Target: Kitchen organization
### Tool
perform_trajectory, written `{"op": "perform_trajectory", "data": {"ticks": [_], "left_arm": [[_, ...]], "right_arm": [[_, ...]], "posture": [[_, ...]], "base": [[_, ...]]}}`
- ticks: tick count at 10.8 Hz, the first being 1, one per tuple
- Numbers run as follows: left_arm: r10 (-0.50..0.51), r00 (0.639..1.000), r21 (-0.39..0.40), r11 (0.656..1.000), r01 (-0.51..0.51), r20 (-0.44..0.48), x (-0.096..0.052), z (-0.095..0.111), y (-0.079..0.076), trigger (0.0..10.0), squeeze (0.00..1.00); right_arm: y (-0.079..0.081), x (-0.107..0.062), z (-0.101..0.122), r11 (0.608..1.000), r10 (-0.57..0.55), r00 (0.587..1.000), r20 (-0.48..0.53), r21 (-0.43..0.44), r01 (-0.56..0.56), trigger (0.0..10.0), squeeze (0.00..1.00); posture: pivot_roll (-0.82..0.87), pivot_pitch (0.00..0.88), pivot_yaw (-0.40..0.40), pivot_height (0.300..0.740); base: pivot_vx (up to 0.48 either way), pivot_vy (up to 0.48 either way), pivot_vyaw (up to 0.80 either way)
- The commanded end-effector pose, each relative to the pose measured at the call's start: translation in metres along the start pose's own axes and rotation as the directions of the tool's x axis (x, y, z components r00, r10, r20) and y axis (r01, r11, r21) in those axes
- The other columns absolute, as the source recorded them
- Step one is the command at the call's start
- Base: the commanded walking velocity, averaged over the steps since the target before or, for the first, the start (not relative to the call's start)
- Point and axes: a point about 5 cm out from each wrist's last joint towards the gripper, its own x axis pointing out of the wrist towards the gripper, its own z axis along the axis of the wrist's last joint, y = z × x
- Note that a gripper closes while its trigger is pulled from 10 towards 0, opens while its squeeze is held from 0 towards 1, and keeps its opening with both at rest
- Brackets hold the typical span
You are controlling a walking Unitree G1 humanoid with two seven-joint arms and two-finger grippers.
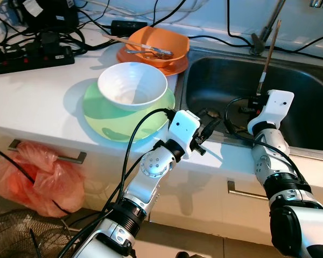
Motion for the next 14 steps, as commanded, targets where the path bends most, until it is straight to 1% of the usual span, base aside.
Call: {"op": "perform_trajectory", "data": {"ticks": [1, 2, 6, 7, 8, 9, 11, 12, 14], "left_arm": [[-0.007, 1.000, -0.004, 1.000, 0.007, -0.009, -0.001, -0.001, -0.004, 10.0, 0.00], [-0.007, 1.000, -0.003, 1.000, 0.007, -0.009, -0.001, 0.000, -0.004, 10.0, 0.00], [-0.004, 1.000, -0.002, 1.000, 0.004, -0.012, -0.001, -0.001, -0.004, 10.0, 0.00], [0.038, 0.999, -0.010, 0.999, -0.038, -0.002, -0.001, 0.001, 0.001, 10.0, 0.00], [0.089, 0.996, -0.005, 0.996, -0.088, 0.027, -0.002, 0.006, 0.007, 10.0, 0.00], [0.169, 0.981, 0.031, 0.984, -0.173, 0.097, -0.005, 0.021, 0.021, 10.0, 0.00], [0.203, 0.969, 0.050, 0.976, -0.212, 0.140, -0.009, 0.034, 0.030, 10.0, 0.00], [0.204, 0.968, 0.052, 0.975, -0.214, 0.149, -0.010, 0.037, 0.032, 10.0, 0.00], [0.182, 0.968, 0.070, 0.978, -0.196, 0.173, -0.013, 0.048, 0.027, 10.0, 0.00]], "right_arm": [[-0.008, -0.022, -0.047, 0.999, -0.033, 0.980, -0.196, 0.009, 0.035, 10.0, 0.80], [-0.008, -0.022, -0.047, 0.999, -0.032, 0.981, -0.193, 0.014, 0.036, 10.0, 1.00], [-0.009, -0.022, -0.047, 0.999, -0.038, 0.981, -0.193, 0.010, 0.041, 10.0, 1.00], [-0.010, -0.022, -0.046, 0.999, -0.044, 0.981, -0.190, -0.003, 0.044, 10.0, 0.00], [-0.011, -0.022, -0.044, 0.998, -0.057, 0.983, -0.177, 0.001, 0.058, 10.0, 0.00], [-0.013, -0.016, -0.029, 0.996, -0.076, 0.994, -0.075, 0.036, 0.078, 10.0, 0.00], [-0.012, -0.009, -0.006, 0.996, -0.067, 0.997, 0.047, 0.060, 0.064, 10.0, 0.00], [-0.010, -0.006, 0.002, 0.997, -0.062, 0.994, 0.092, 0.062, 0.056, 10.0, 0.00], [-0.008, -0.004, 0.021, 0.998, -0.057, 0.977, 0.204, 0.043, 0.049, 10.0, 0.00]], "posture": [[0.17, 0.166, -0.032, 0.740], [0.17, 0.164, -0.032, 0.740], [0.17, 0.158, -0.031, 0.740], [0.17, 0.160, -0.031, 0.740], [0.17, 0.163, -0.030, 0.740], [0.17, 0.172, -0.028, 0.740], [0.17, 0.176, -0.029, 0.740], [0.17, 0.177, -0.030, 0.740], [0.18, 0.183, -0.030, 0.740]], "base": [[0.000, 0.000, 0.00], [0.000, 0.000, 0.00], [0.000, 0.000, 0.00], [0.000, 0.000, 0.00], [0.000, 0.000, 0.00], [0.000, 0.000, 0.00], [0.000, 0.000, 0.00], [0.000, 0.000, 0.00], [0.000, 0.000, 0.00]]}}
